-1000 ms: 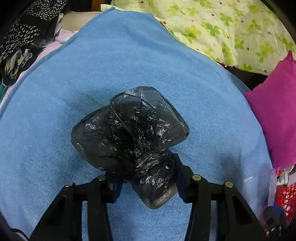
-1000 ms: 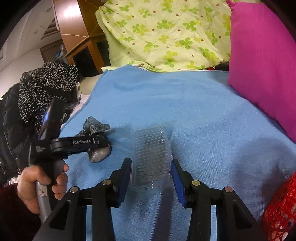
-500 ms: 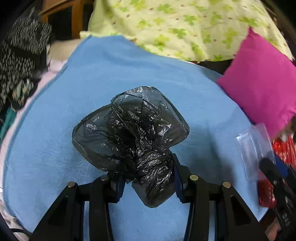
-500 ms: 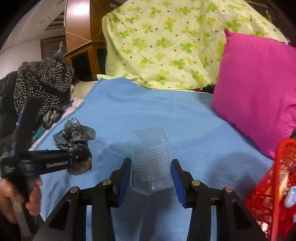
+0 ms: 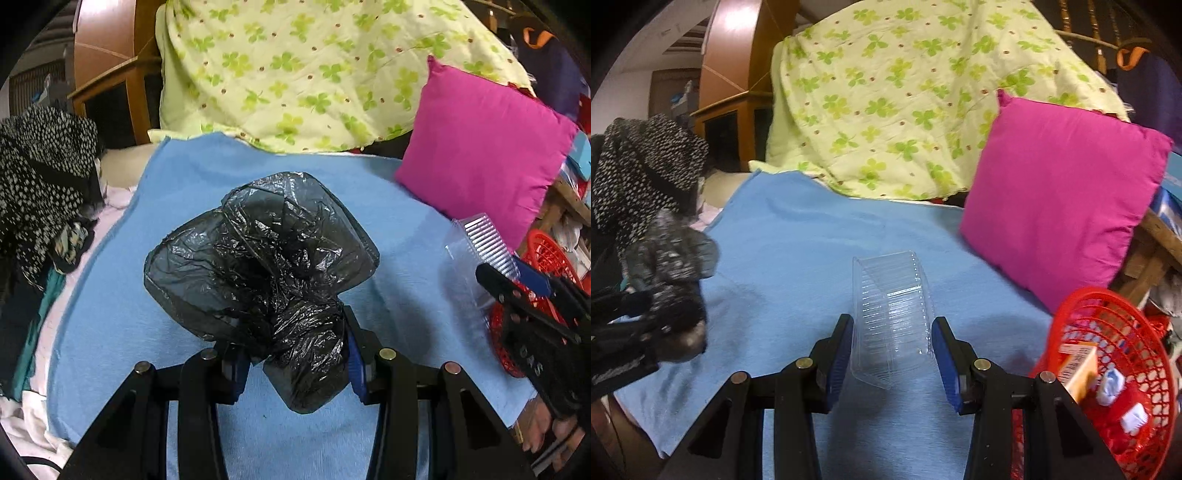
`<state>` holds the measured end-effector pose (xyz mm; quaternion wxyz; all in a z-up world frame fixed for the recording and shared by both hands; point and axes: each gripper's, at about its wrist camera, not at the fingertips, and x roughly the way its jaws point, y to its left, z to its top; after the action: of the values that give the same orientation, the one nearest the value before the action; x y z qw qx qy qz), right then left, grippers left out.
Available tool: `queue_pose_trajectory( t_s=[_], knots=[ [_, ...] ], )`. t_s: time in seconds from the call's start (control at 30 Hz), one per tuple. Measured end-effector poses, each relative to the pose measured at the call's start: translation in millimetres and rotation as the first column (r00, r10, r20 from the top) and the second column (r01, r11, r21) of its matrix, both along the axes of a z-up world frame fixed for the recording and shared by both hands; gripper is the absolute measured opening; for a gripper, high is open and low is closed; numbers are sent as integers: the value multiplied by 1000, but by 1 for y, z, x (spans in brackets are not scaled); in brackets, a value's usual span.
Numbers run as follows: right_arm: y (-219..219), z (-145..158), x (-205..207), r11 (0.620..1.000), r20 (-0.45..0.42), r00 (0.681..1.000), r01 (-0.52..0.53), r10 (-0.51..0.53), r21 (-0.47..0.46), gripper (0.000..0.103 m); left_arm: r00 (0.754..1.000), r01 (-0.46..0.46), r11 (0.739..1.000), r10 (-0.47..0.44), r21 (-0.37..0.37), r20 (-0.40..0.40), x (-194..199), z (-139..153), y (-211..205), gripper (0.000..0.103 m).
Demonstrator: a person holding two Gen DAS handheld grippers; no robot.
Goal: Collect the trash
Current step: 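Lift the clear container toward the red basket with the right tool while the left tool carries the black bags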
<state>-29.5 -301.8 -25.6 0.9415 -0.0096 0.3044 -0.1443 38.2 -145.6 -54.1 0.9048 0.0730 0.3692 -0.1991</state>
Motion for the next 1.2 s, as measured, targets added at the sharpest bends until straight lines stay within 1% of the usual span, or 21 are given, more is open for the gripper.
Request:
queue_pose_trajectory(
  t_s=[0.13, 0.27, 0.5, 0.8, 1.2],
  knots=[
    [-5, 10, -7, 999, 27, 999, 43, -43, -19, 46, 999, 7, 1000, -7, 13, 34, -11, 7, -1, 46],
    [-7, 17, -11, 997, 39, 997, 68, -67, -32, 46, 999, 18, 1000, -18, 9, 38, -17, 11, -3, 46],
    [-8, 23, -18, 997, 58, 995, 77, -75, -27, 46, 998, 40, 999, -41, 14, 55, -22, 16, -8, 46],
    [-9, 26, -20, 996, 69, 994, 89, -87, -27, 46, 997, 55, 998, -56, 17, 57, -25, 16, -11, 46],
    [-10, 30, -20, 995, 79, 993, 95, -92, -26, 46, 995, 68, 997, -69, 19, 67, -23, 17, -5, 46]
  ],
)
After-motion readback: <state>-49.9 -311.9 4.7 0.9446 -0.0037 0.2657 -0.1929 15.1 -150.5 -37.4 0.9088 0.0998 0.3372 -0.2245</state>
